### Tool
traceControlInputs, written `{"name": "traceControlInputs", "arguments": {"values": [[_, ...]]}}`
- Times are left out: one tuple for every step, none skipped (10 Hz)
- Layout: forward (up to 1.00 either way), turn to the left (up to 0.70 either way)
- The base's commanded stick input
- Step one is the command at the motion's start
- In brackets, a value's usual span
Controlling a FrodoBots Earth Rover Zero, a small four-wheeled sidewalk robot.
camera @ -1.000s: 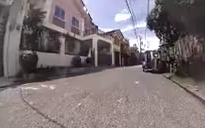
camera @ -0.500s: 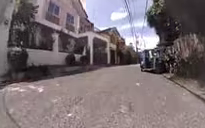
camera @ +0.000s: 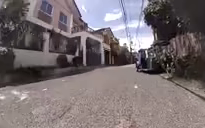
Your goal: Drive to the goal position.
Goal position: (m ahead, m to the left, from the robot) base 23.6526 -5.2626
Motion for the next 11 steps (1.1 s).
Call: {"name": "traceControlInputs", "arguments": {"values": [[0.70,-0.21],[0.70,0.04],[0.70,0.08],[0.70,0.08],[0.70,0.08],[0.70,0.08],[0.70,0.08],[0.70,0.08],[0.70,0.08],[0.70,0.08],[0.70,0.08]]}}
